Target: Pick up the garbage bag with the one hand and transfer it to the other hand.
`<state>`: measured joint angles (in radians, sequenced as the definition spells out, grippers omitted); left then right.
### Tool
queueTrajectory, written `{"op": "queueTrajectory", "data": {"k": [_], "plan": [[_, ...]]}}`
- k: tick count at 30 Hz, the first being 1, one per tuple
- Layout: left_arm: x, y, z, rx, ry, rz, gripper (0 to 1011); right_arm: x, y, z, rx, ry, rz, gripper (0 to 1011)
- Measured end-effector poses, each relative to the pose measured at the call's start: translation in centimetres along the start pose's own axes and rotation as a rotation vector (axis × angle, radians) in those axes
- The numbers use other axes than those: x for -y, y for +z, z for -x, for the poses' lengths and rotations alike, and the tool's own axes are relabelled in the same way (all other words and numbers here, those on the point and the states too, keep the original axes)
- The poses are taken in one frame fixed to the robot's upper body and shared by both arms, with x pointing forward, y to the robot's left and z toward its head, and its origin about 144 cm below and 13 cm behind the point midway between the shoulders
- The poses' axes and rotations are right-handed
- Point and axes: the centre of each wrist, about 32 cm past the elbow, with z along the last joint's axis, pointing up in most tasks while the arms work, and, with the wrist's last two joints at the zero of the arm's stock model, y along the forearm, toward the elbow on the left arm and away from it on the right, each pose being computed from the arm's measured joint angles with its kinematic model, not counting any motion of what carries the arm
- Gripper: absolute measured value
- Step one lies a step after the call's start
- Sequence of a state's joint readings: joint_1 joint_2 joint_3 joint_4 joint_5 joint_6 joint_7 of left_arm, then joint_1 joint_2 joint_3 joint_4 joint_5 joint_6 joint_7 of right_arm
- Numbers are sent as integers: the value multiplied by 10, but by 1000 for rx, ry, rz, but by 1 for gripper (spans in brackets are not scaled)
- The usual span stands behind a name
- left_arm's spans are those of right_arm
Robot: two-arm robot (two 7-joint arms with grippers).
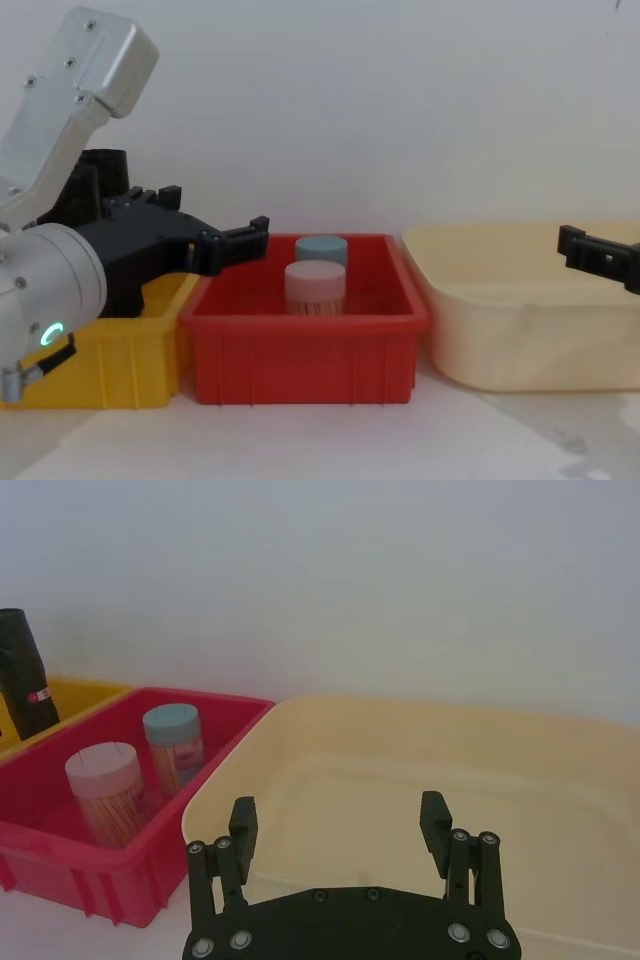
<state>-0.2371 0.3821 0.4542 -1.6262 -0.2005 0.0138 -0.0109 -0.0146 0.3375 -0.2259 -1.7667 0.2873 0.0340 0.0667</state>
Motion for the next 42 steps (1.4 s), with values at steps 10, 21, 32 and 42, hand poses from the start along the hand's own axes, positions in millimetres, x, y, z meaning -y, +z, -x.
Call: {"op": "queueTrajectory", "data": {"k": [10,21,32,42], "plan": [[0,0,0,0,0,0,1001,0,0,0,0,0,0,1004],[0,0,0,0,0,0,1001,0,0,0,0,0,0,1004],[0,0,0,0,0,0,1001,0,0,0,0,0,0,1004],[11,14,-6,9,-23,15,1001,-5,10,-4,8,31,-25,1004]]}}
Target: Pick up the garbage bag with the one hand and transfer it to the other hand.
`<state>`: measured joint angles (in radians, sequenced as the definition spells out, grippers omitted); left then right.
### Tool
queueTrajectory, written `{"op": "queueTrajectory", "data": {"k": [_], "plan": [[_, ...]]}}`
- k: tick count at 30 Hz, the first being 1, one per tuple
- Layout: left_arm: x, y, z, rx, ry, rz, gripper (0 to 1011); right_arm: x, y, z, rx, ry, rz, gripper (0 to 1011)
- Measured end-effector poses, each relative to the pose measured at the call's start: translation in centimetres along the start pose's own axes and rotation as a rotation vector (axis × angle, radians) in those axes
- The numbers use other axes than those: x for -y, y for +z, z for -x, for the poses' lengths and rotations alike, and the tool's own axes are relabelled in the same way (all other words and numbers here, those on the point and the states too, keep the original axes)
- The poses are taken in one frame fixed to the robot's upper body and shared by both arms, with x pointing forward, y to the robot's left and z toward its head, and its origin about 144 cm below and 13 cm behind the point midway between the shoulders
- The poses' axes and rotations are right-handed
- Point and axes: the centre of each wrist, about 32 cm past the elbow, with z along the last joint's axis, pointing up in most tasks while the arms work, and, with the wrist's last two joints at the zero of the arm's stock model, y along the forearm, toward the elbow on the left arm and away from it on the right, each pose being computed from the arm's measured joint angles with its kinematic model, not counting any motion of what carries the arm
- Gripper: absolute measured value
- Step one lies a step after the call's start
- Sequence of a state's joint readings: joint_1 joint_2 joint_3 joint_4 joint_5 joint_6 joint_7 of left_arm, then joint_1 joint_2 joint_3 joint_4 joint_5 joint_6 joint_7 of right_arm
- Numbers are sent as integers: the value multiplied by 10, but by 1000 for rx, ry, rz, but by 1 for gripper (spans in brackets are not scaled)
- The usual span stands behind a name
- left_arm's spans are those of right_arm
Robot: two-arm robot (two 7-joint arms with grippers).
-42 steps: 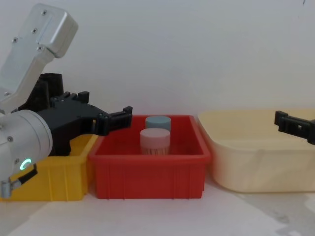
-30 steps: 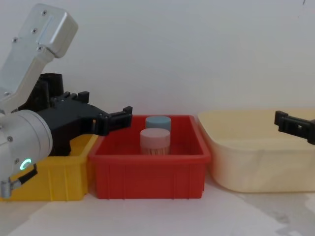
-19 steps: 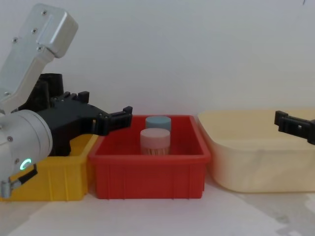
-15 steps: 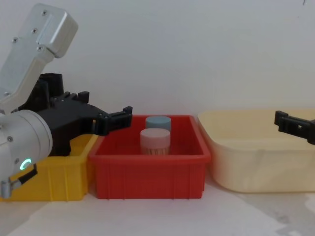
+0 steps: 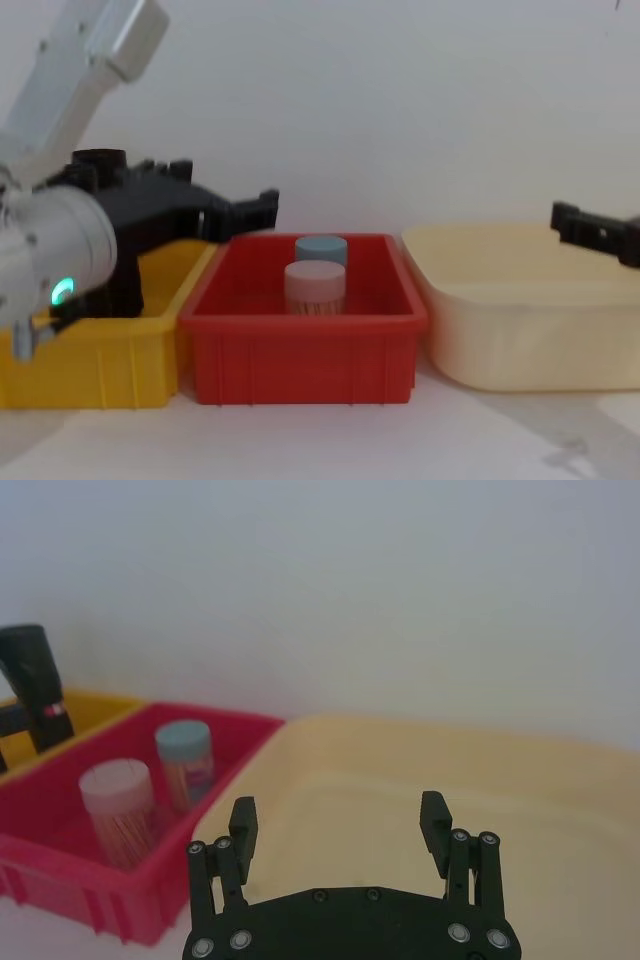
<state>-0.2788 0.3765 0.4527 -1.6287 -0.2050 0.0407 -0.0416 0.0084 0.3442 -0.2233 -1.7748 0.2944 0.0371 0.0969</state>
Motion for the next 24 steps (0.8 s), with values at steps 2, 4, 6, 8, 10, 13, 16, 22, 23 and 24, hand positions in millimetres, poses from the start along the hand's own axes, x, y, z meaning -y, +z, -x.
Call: {"op": "queueTrajectory", "data": {"k": [2,4,6,8,10,13,16,22,23,24], "plan": [[2,5,-3,0,-3,3,1001,-2,4,-1,1,10,-9,1004],[4,18,-11,3,-6,12,1001,-5,10,0,-1,30,-20,1004],[4,25,-15,6,-5,17,1001,-9,15,0,-2,44,-31,1004],[2,36,-25,10,-4,19,1001,-17,26,4,-7,77,-47,1004],[0,42,-30,10,-3,19,1001,-21,31,6,-10,95,-52,1004],[-9,58,-50,19,10,20,1001,-28,39,12,-13,120,-59,1004],[-16,64,-61,18,17,13,1001,-40,50,22,-20,159,-67,1004],[-41,74,-92,11,51,-14,1001,-62,67,44,-23,227,-57,1004],[-45,75,-96,5,53,-21,1001,-68,70,49,-22,243,-53,1004],[-51,76,-103,-3,60,-30,1001,-70,71,52,-21,251,-47,1004]]}}
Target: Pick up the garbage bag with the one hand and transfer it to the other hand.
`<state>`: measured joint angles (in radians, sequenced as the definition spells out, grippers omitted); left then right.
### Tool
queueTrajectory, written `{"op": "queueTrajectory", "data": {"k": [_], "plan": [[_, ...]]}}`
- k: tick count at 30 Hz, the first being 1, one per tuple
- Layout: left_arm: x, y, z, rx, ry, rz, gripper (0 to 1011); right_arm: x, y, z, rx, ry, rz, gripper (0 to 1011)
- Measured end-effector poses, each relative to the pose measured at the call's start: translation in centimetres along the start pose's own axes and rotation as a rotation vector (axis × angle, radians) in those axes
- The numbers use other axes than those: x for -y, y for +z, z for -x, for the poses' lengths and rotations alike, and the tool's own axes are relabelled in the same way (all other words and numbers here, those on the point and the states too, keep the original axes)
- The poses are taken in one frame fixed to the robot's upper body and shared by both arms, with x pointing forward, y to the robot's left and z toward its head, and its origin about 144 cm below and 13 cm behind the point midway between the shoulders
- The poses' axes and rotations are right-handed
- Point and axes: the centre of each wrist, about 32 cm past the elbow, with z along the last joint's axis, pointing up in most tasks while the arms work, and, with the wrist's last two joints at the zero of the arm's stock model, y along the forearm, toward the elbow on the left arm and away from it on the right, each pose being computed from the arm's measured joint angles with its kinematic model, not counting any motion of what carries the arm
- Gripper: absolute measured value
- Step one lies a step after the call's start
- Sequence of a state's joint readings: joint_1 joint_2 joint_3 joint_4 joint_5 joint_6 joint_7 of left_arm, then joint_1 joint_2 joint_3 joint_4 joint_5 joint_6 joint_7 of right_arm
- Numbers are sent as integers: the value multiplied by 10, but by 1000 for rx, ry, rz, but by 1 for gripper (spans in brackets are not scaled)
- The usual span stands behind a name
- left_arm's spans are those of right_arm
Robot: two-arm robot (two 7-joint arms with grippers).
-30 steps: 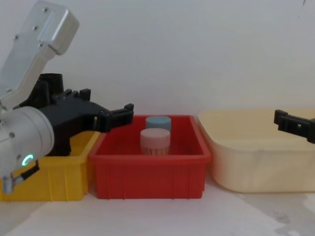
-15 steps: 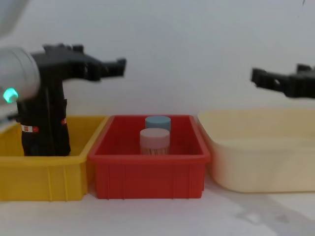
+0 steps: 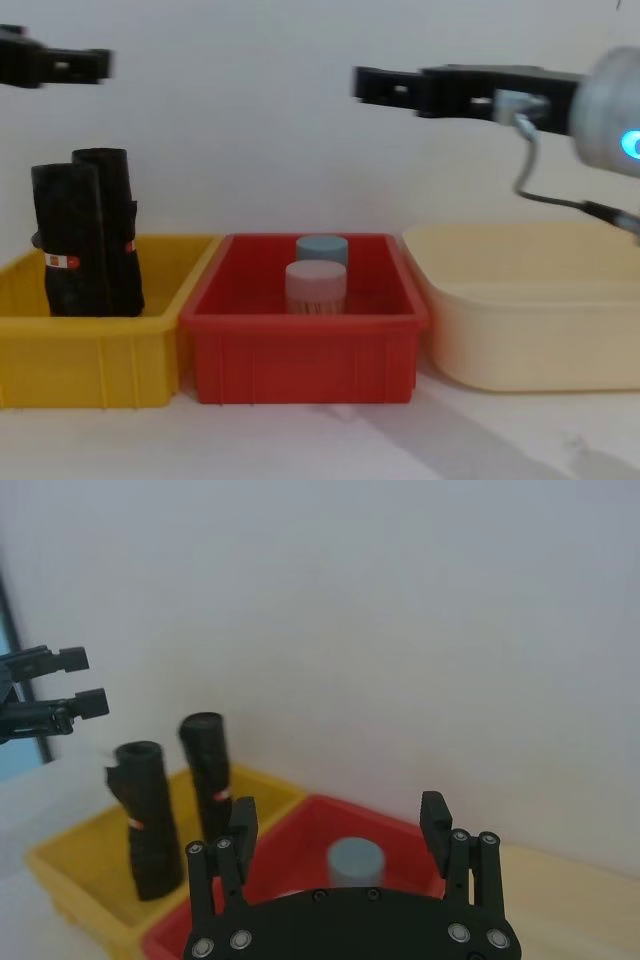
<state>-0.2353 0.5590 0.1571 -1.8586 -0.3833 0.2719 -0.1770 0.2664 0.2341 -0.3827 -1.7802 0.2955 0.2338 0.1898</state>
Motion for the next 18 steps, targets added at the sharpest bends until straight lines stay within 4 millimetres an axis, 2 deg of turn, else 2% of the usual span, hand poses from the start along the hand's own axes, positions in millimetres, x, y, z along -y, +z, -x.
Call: {"op": "queueTrajectory", "data": {"k": [6,14,18], "plan": [[-25,1,-28,-40,19,-39,1001,-23,9,14,12,46,35,1004],[-44,-2,-49,-92,4,-59,1001,-40,15,23,44,68,81,1004],[-48,-5,-55,-117,-13,-63,1001,-44,15,25,61,68,104,1004]]}}
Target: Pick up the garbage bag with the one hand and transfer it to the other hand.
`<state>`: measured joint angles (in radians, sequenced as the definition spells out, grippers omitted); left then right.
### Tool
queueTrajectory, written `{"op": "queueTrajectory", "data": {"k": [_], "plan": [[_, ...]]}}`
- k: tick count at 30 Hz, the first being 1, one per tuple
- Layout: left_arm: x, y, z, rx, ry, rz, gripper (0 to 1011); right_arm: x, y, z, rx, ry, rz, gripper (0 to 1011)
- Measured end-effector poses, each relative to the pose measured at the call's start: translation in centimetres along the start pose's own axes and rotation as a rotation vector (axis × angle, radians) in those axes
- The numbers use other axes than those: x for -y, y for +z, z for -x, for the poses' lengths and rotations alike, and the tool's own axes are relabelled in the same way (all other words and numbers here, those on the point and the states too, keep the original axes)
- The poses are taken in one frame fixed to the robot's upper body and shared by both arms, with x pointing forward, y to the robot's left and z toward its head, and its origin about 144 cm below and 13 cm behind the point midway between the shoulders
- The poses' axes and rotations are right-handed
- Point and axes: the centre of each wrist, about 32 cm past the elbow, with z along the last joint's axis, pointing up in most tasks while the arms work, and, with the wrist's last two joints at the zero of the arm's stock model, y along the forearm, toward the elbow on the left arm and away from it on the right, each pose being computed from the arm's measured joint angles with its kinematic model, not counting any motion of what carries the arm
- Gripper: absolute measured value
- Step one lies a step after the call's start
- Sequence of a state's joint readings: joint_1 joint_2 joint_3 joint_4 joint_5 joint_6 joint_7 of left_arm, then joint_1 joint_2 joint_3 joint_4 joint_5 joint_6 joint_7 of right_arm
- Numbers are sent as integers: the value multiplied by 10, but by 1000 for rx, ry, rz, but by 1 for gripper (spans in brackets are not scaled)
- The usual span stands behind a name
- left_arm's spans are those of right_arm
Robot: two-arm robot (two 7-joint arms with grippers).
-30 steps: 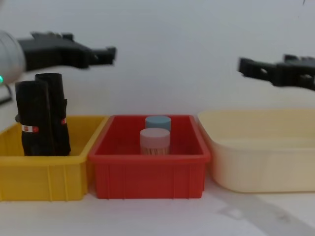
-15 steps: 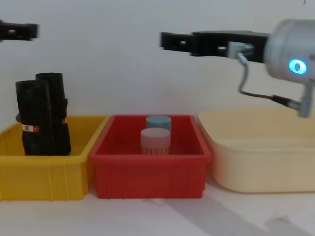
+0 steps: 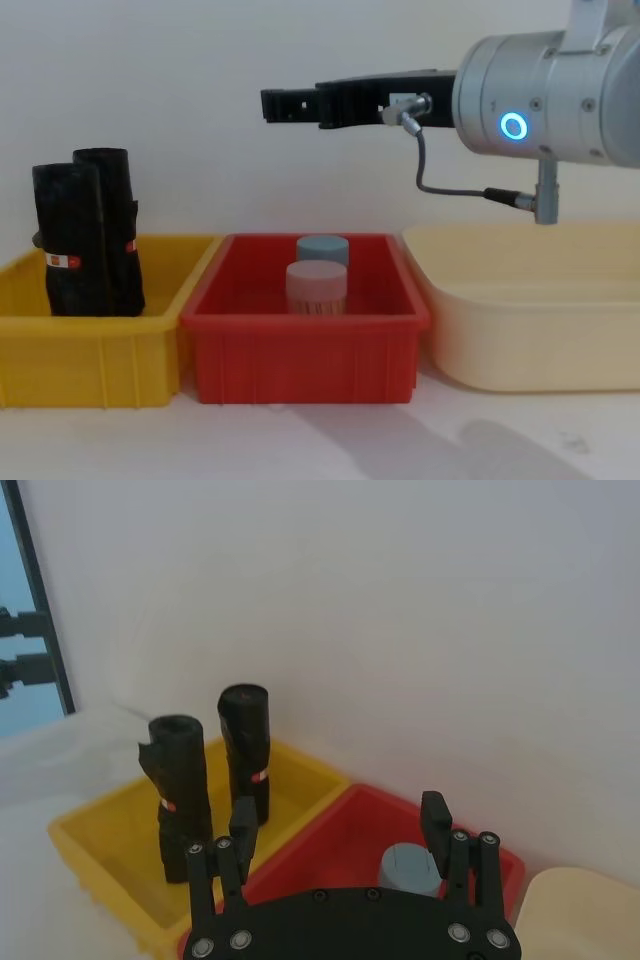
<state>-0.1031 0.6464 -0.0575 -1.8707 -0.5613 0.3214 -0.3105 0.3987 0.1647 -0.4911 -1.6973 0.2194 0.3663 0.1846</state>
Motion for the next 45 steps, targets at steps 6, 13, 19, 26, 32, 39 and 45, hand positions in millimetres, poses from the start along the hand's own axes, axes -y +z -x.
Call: {"op": "queueTrajectory", "data": {"k": [6,13,19,26,32,39,45], "plan": [[2,-6,-7,-32,-26,-4,1001,-5,-1,1,25,-1,37,1004],[11,-15,-11,-60,-42,-17,1001,-10,-4,1,49,5,78,1004],[18,-20,-14,-72,-48,-30,1001,-14,-5,1,66,16,104,1004],[28,-25,-14,-83,-66,-41,1001,-17,-10,-2,77,19,132,1004],[38,-30,-12,-91,-91,-48,1001,-21,-12,-4,81,21,150,1004],[48,-36,-9,-99,-111,-59,1001,-24,-17,-6,80,27,178,1004],[54,-41,-5,-103,-116,-74,1001,-27,-24,-7,71,35,211,1004]]}}
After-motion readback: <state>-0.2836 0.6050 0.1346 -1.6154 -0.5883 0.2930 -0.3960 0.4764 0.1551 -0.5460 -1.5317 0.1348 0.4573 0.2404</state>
